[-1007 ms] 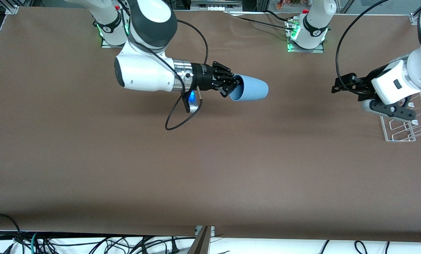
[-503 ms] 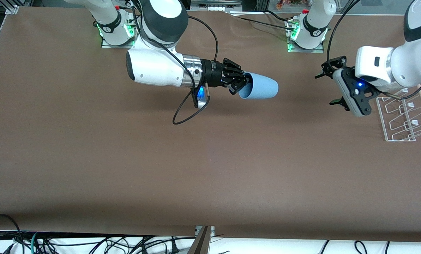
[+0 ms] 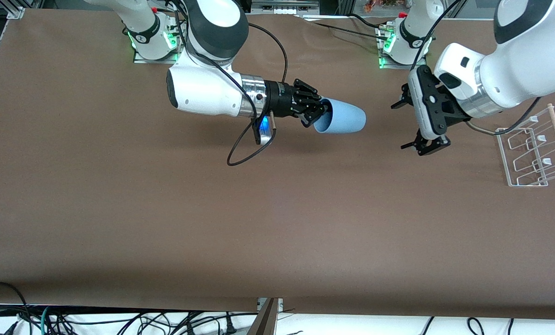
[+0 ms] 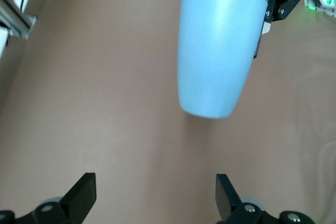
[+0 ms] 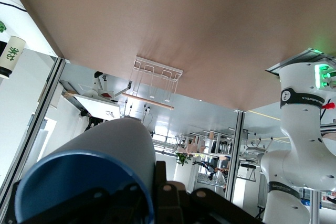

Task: Transfer cup to left arm and place on rack
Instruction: 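Close the left gripper around the cup body beside the right gripper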

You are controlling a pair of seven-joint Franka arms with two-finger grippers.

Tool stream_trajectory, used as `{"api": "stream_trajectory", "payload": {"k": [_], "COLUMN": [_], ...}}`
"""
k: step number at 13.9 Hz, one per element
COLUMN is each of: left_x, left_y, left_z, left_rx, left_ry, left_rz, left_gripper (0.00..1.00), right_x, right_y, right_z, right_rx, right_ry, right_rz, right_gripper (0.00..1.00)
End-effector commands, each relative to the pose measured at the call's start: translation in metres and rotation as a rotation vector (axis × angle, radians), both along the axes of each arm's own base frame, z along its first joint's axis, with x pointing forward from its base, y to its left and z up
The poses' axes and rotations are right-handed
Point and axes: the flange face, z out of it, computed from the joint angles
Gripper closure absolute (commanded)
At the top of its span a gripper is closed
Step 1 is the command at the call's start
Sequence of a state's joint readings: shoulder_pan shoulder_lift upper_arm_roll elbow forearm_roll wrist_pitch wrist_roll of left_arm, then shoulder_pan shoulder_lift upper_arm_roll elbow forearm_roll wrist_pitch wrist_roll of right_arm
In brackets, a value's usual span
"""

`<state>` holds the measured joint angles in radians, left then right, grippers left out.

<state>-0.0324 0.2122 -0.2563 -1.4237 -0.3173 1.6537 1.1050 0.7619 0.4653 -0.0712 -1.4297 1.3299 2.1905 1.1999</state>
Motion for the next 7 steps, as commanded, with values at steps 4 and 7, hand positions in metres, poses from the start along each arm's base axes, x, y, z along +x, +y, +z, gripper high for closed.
{"api": "stream_trajectory", "payload": {"k": [4,7], "left_x": [-0.003,-0.011], "left_y": [-0.038,-0.048], "left_z": [-0.017,-0.014], "left_rx": [-0.045,-0.043], "left_ry": [-0.089,-0.083], "left_rz": [-0.087,-0.112], "left_gripper": [0.00,0.00], "right_x": [0.002,0.002], "right_y": [0.004,0.004], "right_z": [0.006,0.006], "right_rx": [0.019,0.019], "right_ry": [0.007,0.007], "right_rz": [-0.014,-0.014], "right_gripper": [1.00,1.00]}}
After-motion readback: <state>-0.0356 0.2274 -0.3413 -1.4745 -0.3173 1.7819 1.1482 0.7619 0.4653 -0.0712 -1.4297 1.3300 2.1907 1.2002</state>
